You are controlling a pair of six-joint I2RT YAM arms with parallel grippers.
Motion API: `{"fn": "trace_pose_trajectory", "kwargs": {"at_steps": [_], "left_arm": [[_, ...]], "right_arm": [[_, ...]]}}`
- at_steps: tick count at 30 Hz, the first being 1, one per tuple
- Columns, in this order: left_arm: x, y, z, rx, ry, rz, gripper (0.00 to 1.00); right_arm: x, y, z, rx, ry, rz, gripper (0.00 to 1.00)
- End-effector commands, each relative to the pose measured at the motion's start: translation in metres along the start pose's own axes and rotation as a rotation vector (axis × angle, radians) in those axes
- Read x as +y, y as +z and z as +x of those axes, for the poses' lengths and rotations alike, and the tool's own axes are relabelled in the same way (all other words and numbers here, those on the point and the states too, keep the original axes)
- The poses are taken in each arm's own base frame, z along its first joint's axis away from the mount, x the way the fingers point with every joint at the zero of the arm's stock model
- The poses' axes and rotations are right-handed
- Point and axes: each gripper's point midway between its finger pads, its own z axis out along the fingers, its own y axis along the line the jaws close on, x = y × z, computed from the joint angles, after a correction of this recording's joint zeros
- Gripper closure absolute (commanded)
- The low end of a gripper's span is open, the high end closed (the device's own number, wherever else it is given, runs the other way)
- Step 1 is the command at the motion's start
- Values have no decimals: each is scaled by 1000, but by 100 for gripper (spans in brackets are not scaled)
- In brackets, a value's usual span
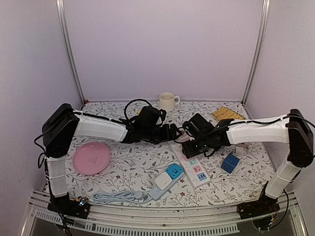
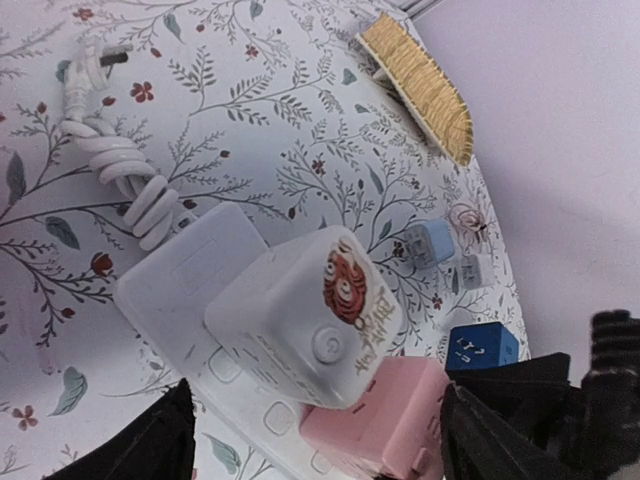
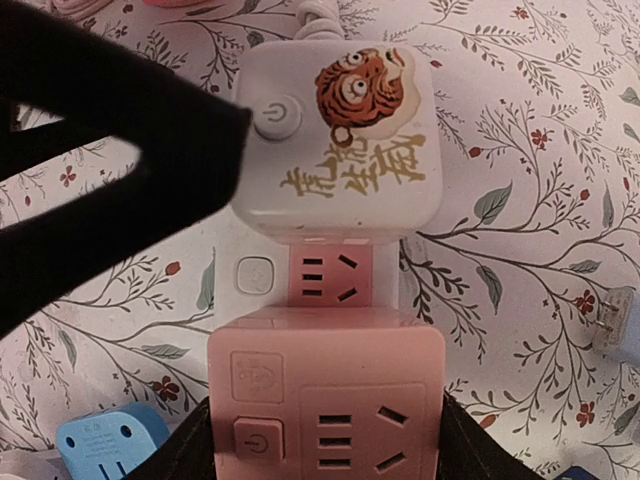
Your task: Pull the plug off the socket
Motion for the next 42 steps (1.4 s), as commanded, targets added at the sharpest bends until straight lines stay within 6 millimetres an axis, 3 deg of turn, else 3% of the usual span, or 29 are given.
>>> {"fn": "trace_pose_trajectory", "kwargs": {"at_steps": [1,7,12,26,35,42], "left_arm": [[29,12,2,32,4,-71,15],[43,27,8,57,-1,-96,16],[57,33,17,74,-15,-132,16],[124,21,85,171,-30,-296,16],[126,21,88,172,-26,-307,16],[114,18,77,153,-15,-280,16]], "right_arm": [[15,-1,13,32,-8,-16,67],[18,0,17,37,-7,-18,71],[18,-6,9,13,-2,-20,72],[20,-34,-31,-90,26,-72,75],[22,-56,-43,-147,18,-115,76],[-8,-63,-48,-170,86,-105,75]]}}
